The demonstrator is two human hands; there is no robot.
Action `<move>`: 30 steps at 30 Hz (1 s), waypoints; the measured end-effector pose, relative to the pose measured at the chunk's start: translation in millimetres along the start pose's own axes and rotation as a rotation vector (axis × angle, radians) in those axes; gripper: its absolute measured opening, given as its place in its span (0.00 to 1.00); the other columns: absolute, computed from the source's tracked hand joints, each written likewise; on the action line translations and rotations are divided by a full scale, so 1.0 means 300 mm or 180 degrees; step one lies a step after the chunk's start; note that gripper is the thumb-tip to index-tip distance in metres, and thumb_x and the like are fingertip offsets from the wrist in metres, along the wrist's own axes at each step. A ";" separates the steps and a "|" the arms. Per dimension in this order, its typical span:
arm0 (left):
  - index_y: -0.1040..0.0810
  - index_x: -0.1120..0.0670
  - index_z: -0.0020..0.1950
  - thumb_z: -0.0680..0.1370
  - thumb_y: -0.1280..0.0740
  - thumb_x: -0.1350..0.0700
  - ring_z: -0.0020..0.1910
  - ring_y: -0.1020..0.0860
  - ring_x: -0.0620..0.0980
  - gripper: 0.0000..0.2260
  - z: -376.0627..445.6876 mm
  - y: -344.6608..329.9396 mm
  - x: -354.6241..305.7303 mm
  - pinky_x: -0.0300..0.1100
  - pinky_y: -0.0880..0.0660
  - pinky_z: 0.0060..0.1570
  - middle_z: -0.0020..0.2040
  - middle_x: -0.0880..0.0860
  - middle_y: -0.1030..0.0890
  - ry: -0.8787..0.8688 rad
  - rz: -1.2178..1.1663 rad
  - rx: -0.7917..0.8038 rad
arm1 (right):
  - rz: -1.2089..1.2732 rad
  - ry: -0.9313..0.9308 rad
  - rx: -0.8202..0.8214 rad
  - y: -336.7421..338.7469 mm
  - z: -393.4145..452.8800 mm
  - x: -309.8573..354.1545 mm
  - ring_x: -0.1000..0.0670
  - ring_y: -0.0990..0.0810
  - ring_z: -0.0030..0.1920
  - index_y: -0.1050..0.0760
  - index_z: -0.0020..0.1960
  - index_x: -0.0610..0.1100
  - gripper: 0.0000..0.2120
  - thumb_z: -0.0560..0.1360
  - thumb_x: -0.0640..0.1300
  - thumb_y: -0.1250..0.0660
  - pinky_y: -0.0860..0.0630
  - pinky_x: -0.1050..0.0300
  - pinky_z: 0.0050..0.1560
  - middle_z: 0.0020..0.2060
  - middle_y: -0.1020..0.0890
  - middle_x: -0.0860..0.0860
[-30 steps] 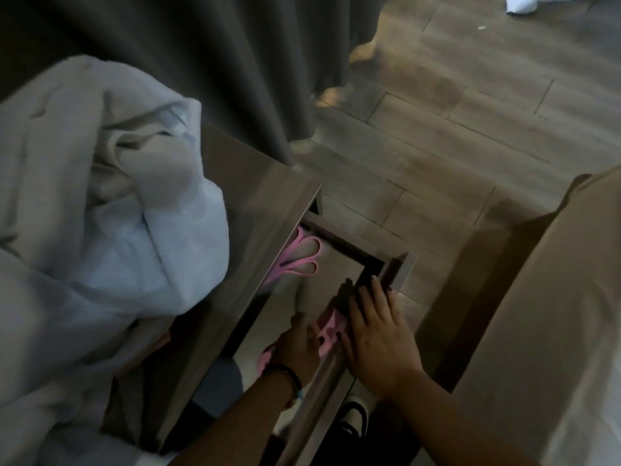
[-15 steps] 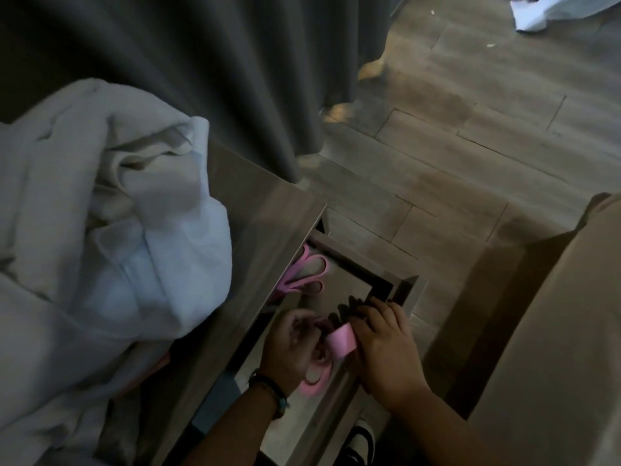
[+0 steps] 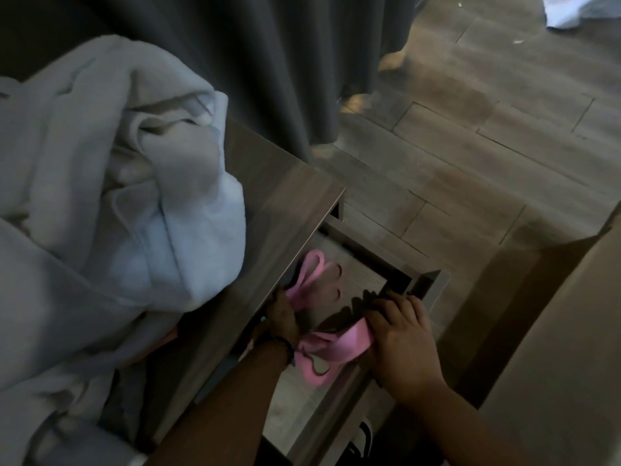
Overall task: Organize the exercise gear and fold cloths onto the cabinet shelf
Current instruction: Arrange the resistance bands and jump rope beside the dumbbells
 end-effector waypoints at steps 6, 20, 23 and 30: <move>0.30 0.56 0.65 0.77 0.35 0.49 0.64 0.28 0.58 0.19 -0.094 -0.028 0.075 0.50 0.32 0.63 0.65 0.57 0.27 -0.0102 -0.0364 -0.0096 | 0.0379 0.0137 0.0194 0.013 -0.033 0.002 0.44 0.23 0.62 0.20 0.58 0.48 0.22 0.65 0.52 0.24 0.40 0.45 0.67 0.56 0.18 0.49; 0.27 0.57 0.63 0.79 0.35 0.59 0.49 0.26 0.38 0.13 -0.482 0.253 0.017 0.21 0.33 0.49 0.56 0.49 0.25 -0.1440 -0.1308 -0.0096 | 0.2194 0.0101 0.0182 0.345 -0.161 0.203 0.61 0.23 0.50 0.22 0.60 0.51 0.15 0.76 0.37 0.34 0.25 0.65 0.49 0.52 0.19 0.56; 0.27 0.47 0.53 0.80 0.39 0.54 0.38 0.25 0.37 0.04 -0.562 0.328 -0.007 0.26 0.28 0.41 0.46 0.44 0.23 -0.1284 -0.1813 0.0134 | 0.2176 0.0001 0.0137 0.474 -0.175 0.224 0.62 0.25 0.53 0.26 0.65 0.52 0.19 0.75 0.40 0.37 0.26 0.67 0.50 0.57 0.25 0.60; 0.24 0.44 0.52 0.80 0.40 0.50 0.42 0.20 0.35 0.06 -0.669 0.526 -0.062 0.30 0.24 0.41 0.42 0.40 0.17 -0.0782 -0.3477 0.0072 | 0.2384 -0.0250 0.0035 0.701 -0.149 0.279 0.62 0.24 0.48 0.26 0.53 0.58 0.18 0.73 0.35 0.34 0.22 0.67 0.39 0.50 0.23 0.62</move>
Point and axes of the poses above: each hand's wrist, its own z-axis towards the middle knuckle, its own y-axis out of the back of the hand, x = y × z, the point moved 8 cm from there along z, towards the middle knuckle
